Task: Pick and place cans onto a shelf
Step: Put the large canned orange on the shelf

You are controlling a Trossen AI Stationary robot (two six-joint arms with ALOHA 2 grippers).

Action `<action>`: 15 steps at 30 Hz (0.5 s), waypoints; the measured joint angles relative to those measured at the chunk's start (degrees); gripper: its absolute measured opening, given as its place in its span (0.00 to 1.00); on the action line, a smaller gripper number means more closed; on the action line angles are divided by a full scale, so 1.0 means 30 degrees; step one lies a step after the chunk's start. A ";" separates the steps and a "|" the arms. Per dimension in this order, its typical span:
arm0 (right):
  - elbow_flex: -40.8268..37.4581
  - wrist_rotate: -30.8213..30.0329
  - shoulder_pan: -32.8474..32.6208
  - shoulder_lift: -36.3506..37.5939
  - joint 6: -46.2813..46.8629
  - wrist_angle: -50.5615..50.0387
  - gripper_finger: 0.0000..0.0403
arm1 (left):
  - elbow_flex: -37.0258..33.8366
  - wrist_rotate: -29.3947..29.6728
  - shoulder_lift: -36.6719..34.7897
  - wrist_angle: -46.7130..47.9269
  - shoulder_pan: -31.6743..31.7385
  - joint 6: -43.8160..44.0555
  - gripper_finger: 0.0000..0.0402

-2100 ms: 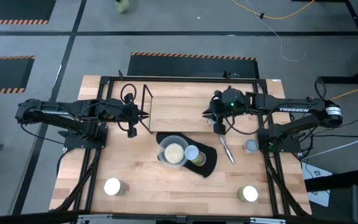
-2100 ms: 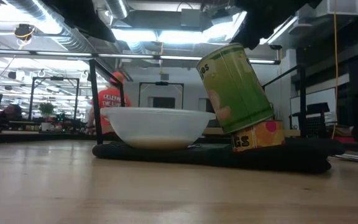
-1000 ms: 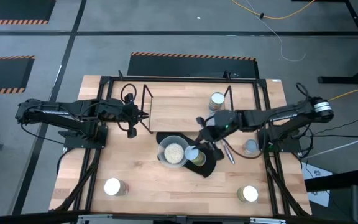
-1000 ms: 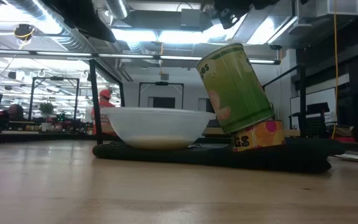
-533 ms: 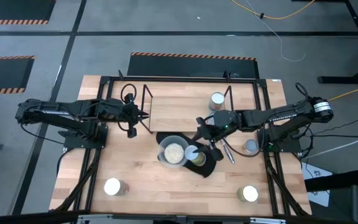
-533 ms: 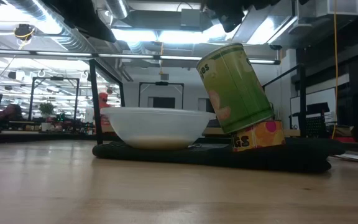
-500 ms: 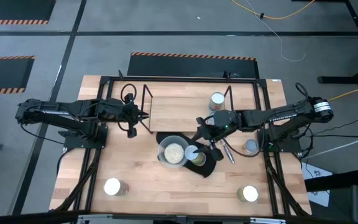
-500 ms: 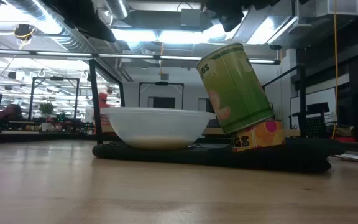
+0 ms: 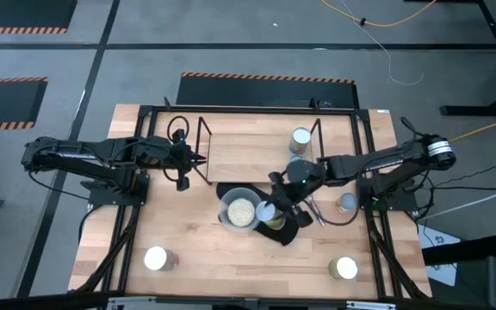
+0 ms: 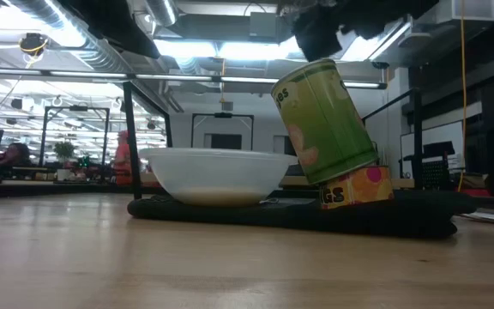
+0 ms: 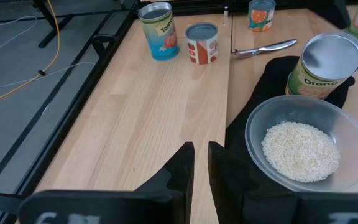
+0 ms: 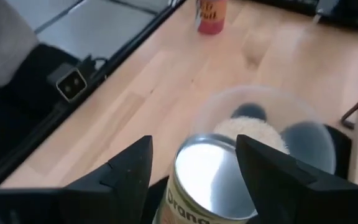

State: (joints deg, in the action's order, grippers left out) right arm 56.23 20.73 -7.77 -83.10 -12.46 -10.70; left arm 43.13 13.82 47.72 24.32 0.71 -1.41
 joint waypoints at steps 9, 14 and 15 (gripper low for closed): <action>0.0000 0.0470 -0.0015 -0.0784 -0.1169 -0.1275 0.55 | 0.0001 0.0000 0.0000 0.0000 0.0006 -0.0007 0.10; 0.0000 0.0460 -0.0015 -0.0784 -0.1512 -0.1867 0.48 | -0.0005 0.0000 0.0000 0.0005 0.0004 -0.0007 0.10; 0.0000 0.0423 -0.0015 -0.0784 -0.1519 -0.1982 0.47 | -0.0005 0.0000 0.0000 0.0000 -0.0001 -0.0007 0.10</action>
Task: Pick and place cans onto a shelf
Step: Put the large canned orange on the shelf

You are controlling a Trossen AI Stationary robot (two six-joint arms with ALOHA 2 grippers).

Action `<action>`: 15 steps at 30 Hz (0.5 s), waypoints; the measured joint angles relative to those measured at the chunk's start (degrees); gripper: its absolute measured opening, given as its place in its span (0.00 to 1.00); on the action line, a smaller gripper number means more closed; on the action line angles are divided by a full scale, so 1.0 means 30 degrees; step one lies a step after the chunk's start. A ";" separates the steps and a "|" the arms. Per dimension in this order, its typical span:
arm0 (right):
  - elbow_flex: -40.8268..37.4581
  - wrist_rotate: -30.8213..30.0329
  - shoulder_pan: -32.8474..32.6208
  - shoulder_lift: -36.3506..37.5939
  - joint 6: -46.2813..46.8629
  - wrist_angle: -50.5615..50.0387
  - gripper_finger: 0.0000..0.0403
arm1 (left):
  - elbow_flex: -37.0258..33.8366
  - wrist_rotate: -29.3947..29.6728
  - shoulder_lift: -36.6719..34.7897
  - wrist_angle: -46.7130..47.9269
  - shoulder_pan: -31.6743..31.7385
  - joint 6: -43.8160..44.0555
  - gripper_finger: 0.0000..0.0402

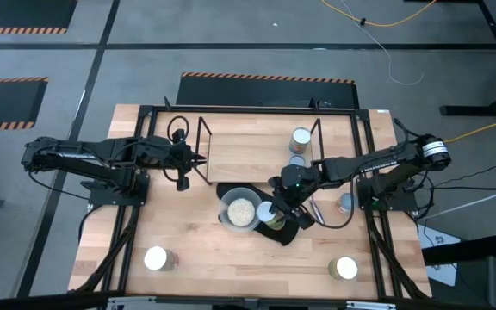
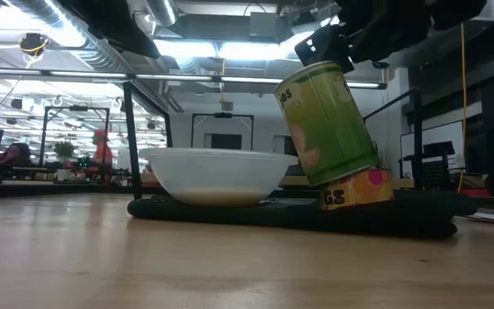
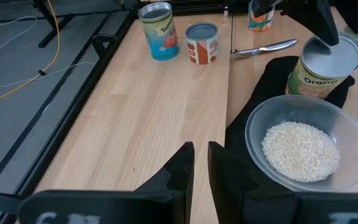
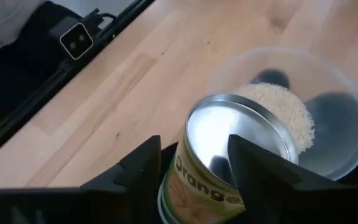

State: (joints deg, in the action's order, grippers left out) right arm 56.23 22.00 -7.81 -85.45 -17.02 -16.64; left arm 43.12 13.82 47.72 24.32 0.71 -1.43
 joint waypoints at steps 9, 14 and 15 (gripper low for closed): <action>0.0022 -0.1149 0.0007 0.0015 -0.0067 -0.0577 0.33 | 0.0006 0.0000 0.0000 0.0005 0.0007 -0.0007 0.10; 0.0022 -0.1071 0.0000 0.0015 -0.0044 -0.0706 0.24 | 0.0003 0.0002 0.0000 0.0000 0.0002 -0.0007 0.10; 0.0022 -0.1057 0.0000 0.0015 -0.0037 -0.0742 0.22 | 0.0000 0.0004 0.0000 0.0004 0.0002 -0.0007 0.10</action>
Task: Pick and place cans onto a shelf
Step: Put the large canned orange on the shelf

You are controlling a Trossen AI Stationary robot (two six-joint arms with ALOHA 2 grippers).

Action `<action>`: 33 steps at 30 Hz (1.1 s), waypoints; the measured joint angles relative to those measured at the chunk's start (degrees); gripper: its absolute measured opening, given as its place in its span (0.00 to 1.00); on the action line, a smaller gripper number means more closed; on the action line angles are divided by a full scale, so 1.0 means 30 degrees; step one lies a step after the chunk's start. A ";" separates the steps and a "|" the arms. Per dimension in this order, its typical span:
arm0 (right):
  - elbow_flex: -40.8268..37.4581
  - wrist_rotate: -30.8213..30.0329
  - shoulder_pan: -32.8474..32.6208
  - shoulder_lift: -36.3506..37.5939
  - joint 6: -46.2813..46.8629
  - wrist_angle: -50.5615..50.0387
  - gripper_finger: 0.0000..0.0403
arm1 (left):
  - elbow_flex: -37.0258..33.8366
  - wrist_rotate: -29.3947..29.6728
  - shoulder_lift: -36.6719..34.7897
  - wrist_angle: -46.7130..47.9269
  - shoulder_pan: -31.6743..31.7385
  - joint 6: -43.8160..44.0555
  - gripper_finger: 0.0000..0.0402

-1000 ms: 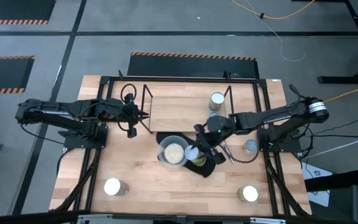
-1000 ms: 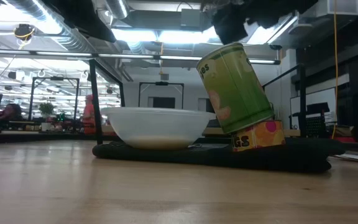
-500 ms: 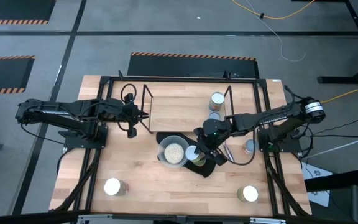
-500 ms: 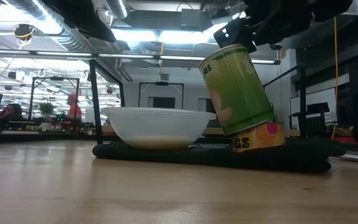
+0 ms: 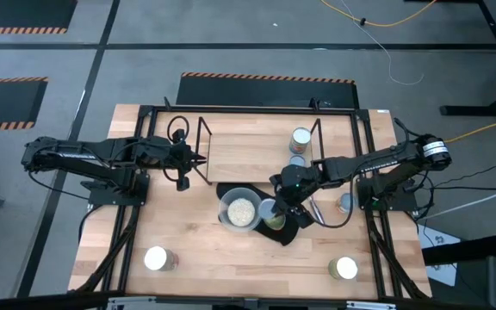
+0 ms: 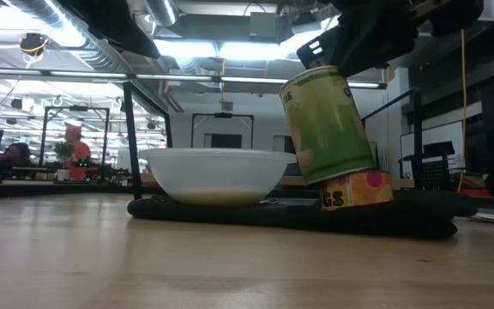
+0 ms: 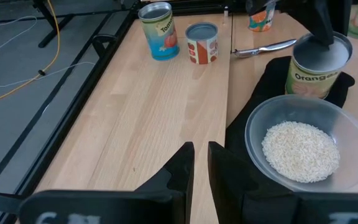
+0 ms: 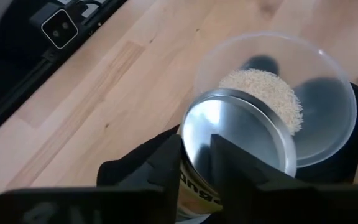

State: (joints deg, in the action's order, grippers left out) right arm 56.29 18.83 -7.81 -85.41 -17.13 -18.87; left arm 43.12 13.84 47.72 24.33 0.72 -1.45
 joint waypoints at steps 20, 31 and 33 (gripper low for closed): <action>0.0000 0.1754 0.0000 0.0022 0.0197 -0.0795 0.01 | 0.0004 0.0003 0.0000 -0.0003 -0.0001 -0.0007 0.10; 0.0079 0.1707 0.0000 0.0022 0.0627 -0.0810 0.01 | 0.0001 0.0003 0.0000 0.0001 0.0003 -0.0007 0.10; 0.0378 0.1511 0.0000 0.0010 0.0627 -0.1137 0.01 | 0.0003 0.0003 0.0000 -0.0002 -0.0002 -0.0007 0.10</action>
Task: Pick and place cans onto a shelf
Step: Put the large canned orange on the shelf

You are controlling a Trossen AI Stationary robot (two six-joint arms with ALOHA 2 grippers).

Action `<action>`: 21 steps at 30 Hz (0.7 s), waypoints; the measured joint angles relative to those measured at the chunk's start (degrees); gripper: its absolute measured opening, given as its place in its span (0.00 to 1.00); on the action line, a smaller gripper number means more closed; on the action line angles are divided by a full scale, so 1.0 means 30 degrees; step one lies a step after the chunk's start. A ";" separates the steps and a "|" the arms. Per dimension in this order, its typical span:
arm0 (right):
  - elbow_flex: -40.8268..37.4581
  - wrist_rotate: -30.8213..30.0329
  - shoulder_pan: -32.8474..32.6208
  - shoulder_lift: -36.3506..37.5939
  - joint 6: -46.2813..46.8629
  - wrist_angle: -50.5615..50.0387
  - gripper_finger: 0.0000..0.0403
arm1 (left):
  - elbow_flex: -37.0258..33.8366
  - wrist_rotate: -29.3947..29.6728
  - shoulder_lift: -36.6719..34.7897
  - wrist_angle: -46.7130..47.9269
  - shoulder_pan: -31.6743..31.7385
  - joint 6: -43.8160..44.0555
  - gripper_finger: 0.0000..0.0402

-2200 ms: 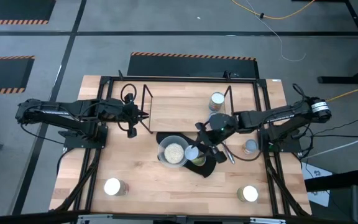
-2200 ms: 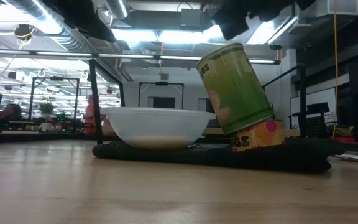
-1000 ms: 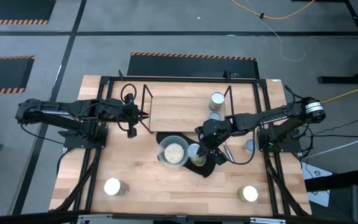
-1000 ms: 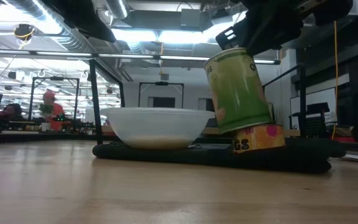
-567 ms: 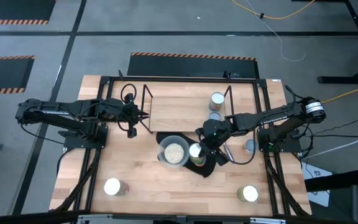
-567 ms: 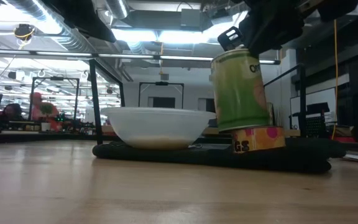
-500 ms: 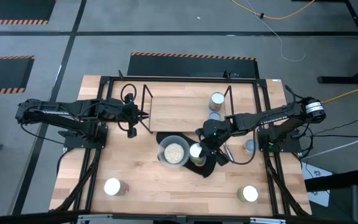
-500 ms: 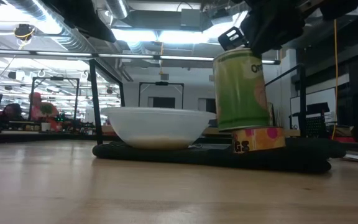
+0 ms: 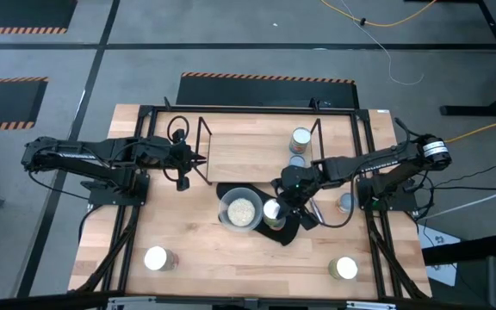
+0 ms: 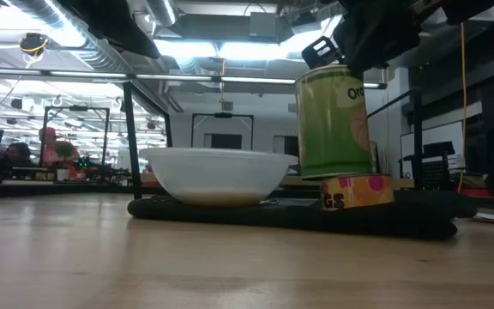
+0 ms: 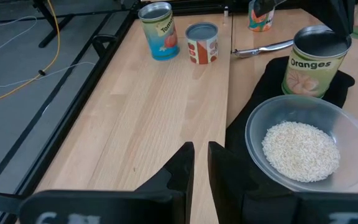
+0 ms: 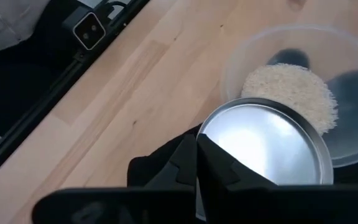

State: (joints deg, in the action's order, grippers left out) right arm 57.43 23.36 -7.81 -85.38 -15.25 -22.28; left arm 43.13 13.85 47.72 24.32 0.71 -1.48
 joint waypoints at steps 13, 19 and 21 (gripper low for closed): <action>0.3641 -0.2925 0.0000 -0.0039 0.0000 -0.4680 0.00 | -0.0005 0.0000 0.0000 0.0005 0.0000 0.0000 0.10; 0.5180 -0.4912 0.0379 -0.0010 -0.0022 -0.5334 0.00 | 0.0002 0.0000 0.0000 0.0005 0.0000 0.0000 0.10; 0.5522 -0.5877 0.0751 -0.0010 -0.0054 -0.5356 0.00 | 0.0002 0.0000 0.0000 0.0002 0.0007 0.0000 0.10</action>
State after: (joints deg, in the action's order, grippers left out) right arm 73.99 5.73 -5.56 -85.41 -15.41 -38.35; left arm 43.13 13.85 47.72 24.33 0.73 -1.48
